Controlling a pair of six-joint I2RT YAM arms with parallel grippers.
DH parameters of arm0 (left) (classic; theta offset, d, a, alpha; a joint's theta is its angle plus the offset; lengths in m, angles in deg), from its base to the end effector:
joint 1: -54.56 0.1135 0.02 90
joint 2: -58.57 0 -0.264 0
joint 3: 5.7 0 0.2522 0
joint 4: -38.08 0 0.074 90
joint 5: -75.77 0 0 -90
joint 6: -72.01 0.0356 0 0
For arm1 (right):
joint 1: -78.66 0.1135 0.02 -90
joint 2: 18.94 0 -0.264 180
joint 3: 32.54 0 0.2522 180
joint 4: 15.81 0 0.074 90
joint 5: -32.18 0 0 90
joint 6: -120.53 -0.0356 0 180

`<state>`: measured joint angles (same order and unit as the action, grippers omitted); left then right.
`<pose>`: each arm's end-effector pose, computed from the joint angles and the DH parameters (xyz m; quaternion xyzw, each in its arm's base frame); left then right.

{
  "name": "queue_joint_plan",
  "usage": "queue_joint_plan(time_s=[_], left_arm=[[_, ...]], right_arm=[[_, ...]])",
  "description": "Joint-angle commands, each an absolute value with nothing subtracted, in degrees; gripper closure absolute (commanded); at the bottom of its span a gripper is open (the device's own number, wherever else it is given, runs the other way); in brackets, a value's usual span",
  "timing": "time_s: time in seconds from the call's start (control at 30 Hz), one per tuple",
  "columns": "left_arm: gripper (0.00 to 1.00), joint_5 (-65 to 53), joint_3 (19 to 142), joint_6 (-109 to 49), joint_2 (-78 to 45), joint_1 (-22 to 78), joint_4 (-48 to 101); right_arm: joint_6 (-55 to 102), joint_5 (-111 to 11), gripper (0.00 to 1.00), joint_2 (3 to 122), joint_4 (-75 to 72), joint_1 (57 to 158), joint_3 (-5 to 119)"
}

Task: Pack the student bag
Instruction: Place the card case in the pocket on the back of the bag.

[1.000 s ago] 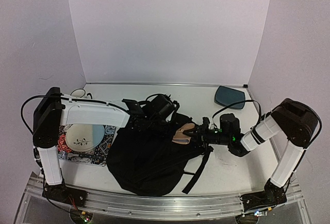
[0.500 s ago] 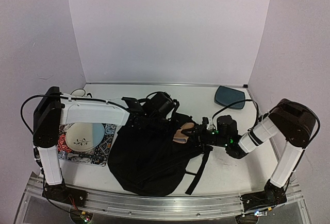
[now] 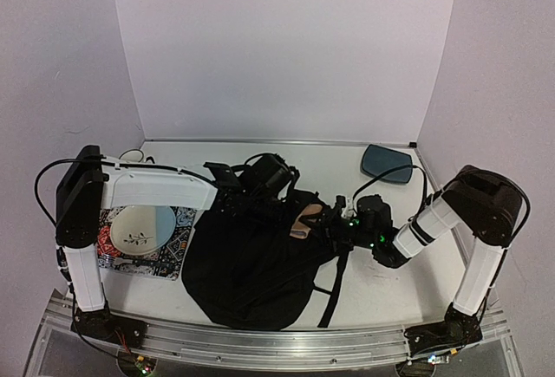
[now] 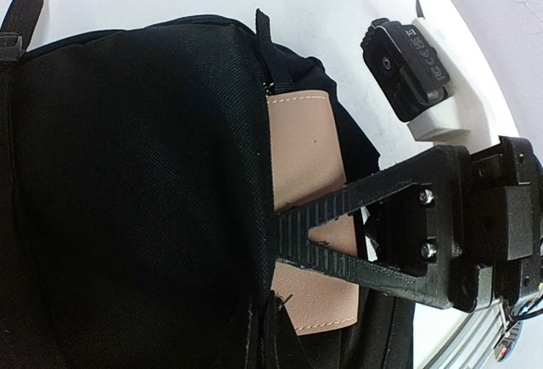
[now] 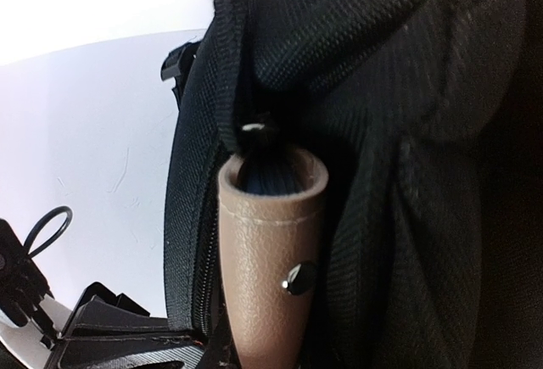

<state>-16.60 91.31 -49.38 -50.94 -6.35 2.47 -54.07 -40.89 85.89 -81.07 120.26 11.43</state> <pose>0.2092 -0.3729 0.2262 0.2307 0.9048 -0.2444 0.2615 0.2310 0.2190 0.1567 0.1458 0.6649 0.6925 0.2392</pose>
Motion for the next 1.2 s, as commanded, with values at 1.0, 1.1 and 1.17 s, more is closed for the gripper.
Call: queue_joint_plan(time_s=[1.0,1.1,1.17], left_arm=[[1.0,-13.69,90.04,-48.77,-43.23,-3.73,9.11],[1.0,-13.7,90.09,-48.6,-43.07,-3.48,9.12],[1.0,-13.49,90.17,-48.56,-42.98,-3.37,9.11]], right_arm=[[-38.39,-43.78,0.51,71.43,-69.07,123.31,14.67],[-37.79,-44.72,0.53,69.33,-64.41,123.31,13.88],[-37.79,-45.0,0.6,68.64,-62.29,123.31,13.59]])
